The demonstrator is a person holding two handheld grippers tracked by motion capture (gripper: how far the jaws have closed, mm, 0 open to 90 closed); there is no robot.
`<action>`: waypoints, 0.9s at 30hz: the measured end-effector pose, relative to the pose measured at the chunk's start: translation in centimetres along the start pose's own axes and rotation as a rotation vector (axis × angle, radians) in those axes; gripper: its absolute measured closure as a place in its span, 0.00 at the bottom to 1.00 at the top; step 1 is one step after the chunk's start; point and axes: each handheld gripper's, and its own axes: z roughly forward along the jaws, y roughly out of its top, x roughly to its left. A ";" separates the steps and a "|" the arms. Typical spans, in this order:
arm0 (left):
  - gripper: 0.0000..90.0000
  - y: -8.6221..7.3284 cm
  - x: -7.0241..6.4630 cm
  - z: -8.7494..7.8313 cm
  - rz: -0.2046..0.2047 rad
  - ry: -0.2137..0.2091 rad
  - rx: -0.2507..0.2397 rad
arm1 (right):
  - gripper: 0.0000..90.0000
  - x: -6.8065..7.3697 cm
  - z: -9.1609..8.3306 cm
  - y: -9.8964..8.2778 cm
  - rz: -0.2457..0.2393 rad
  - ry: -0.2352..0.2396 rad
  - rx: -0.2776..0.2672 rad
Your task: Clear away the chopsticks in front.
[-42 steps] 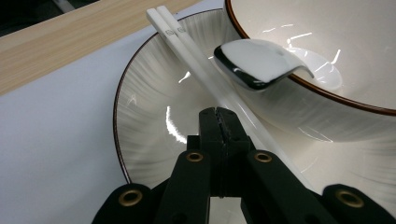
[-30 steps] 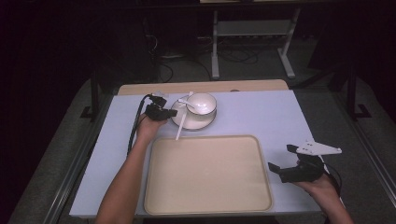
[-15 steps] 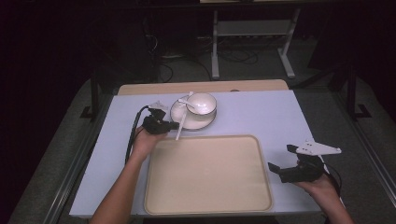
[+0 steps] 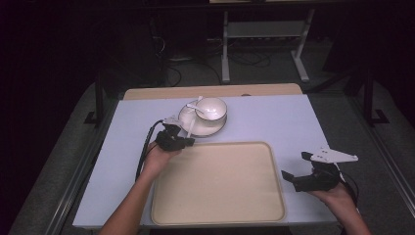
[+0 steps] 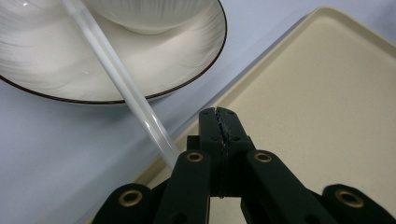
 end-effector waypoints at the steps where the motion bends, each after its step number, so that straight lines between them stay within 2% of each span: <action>1: 0.99 0.0 0.0 0.0 0.000 0.000 0.000 | 0.00 0.0 0.0 0.0 0.000 0.000 0.000; 6: 0.99 -0.2 0.2 0.5 -0.005 0.009 0.020 | 0.00 -0.1 0.0 0.0 0.002 0.000 0.001; 11: 0.99 -0.3 0.6 0.4 -0.008 0.030 0.022 | 0.00 -0.1 0.0 0.0 0.002 -0.001 0.000; 27: 0.99 -1.3 3.5 -1.5 -0.071 0.116 0.007 | 0.00 0.0 0.0 0.0 -0.002 -0.001 0.005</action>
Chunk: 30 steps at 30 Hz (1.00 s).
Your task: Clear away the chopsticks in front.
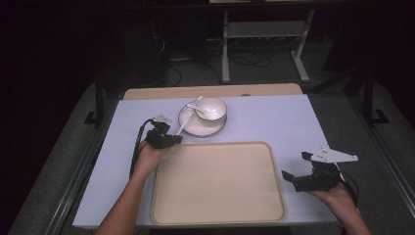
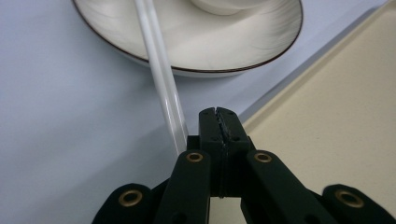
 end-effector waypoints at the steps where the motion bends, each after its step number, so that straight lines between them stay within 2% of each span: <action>1: 0.99 0.0 0.0 0.0 0.000 0.000 0.000 | 0.00 0.0 0.0 0.0 0.000 0.000 0.000; 8: 0.99 -0.1 0.5 -0.6 -0.017 0.007 -0.015 | 0.00 0.0 0.0 0.0 0.001 -0.001 0.002; 12: 0.99 0.4 0.0 -1.3 -0.003 -0.007 -0.039 | 0.00 0.2 0.0 0.2 -0.001 0.001 -0.004; 17: 0.99 1.0 -0.1 -1.5 0.012 -0.010 -0.047 | 0.00 0.2 0.3 0.3 -0.003 0.001 0.005; 26: 0.93 3.4 0.2 -1.5 0.067 0.038 -0.057 | 0.00 0.4 0.1 0.2 -0.001 0.006 0.001; 30: 0.91 4.5 0.7 -1.1 0.075 0.057 -0.060 | 0.00 0.2 0.1 0.1 0.004 0.007 0.000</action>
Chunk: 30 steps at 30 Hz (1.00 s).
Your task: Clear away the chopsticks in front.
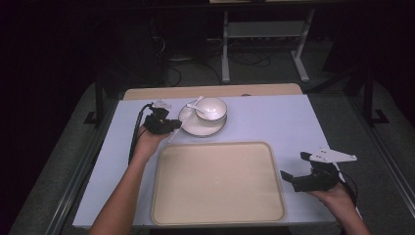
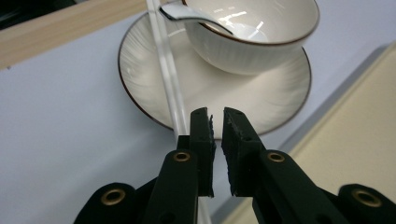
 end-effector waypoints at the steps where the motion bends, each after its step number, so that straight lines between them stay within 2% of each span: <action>1: 0.90 0.2 0.2 0.2 0.003 0.003 0.004 | 0.00 0.0 0.0 0.0 0.001 0.001 0.000; 7: 0.90 1.0 0.9 1.7 0.004 0.016 0.018 | 0.00 -0.2 0.1 0.0 0.004 0.004 0.000; 14: 0.91 0.8 1.1 3.3 0.001 0.021 0.040 | 0.00 -0.3 0.0 0.0 0.007 0.004 -0.004; 30: 0.91 0.5 1.0 4.4 0.015 0.030 0.076 | 0.00 -0.3 -0.1 0.0 0.009 0.004 -0.009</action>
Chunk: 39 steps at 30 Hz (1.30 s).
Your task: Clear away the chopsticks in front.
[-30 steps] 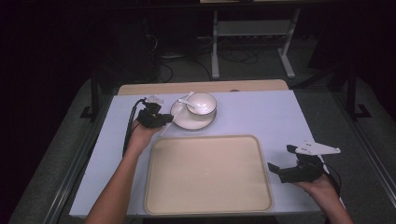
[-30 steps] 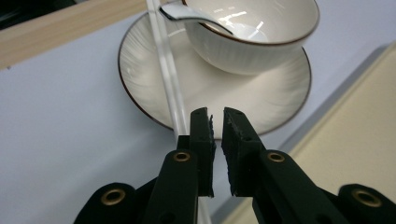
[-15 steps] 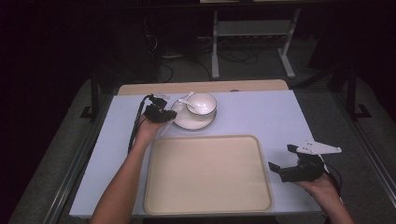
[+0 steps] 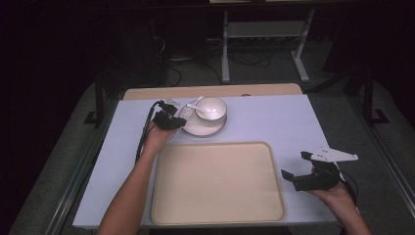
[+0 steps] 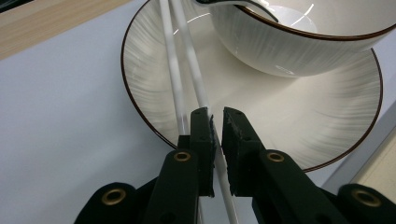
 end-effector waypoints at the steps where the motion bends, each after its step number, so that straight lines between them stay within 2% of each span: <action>1: 0.91 0.0 -0.1 0.0 0.000 0.000 -0.002 | 0.00 0.0 0.0 0.0 0.000 0.000 0.000; 16: 0.88 -0.1 -0.5 1.1 0.006 -0.003 0.026 | 0.00 0.0 0.0 0.0 0.003 0.002 -0.003; 33: 0.89 0.0 -1.0 2.2 -0.047 0.003 0.036 | 0.00 -0.1 0.0 0.0 0.003 0.004 -0.002; 39: 0.91 0.2 -1.0 2.3 -0.060 0.021 0.045 | 0.00 -0.1 -0.1 0.0 0.004 0.003 -0.004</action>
